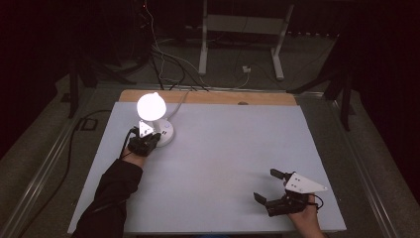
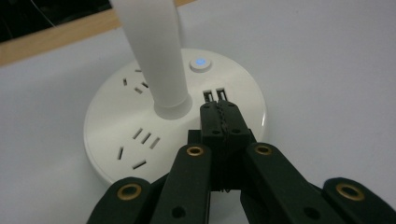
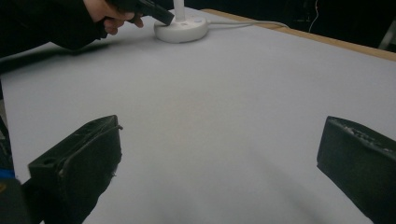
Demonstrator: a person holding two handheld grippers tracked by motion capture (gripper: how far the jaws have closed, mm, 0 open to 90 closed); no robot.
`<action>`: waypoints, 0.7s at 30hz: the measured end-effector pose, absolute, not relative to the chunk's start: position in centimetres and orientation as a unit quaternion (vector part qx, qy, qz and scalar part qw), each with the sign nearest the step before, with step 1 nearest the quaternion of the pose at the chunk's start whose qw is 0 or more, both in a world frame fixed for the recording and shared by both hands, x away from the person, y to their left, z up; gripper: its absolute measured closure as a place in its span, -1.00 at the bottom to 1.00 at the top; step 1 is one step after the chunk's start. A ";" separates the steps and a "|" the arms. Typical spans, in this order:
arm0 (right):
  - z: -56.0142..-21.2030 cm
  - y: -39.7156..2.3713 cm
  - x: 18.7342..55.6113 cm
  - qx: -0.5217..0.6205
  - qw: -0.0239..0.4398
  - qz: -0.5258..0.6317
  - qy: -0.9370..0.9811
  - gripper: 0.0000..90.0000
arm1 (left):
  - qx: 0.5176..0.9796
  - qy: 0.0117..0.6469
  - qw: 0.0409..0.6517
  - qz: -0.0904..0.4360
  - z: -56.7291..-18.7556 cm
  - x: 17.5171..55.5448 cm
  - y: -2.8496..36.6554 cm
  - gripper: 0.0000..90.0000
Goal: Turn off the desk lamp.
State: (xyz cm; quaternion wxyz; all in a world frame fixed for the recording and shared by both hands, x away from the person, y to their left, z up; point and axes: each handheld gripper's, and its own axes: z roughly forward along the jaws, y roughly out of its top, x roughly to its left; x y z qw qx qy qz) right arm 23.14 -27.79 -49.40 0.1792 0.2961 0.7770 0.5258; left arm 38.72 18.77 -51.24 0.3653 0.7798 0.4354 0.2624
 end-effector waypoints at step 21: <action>-49.4 -28.0 23.2 0.299 0.179 0.528 0.774 -1.00 | 0.756 0.439 0.441 0.205 -46.6 37.2 19.6 0.94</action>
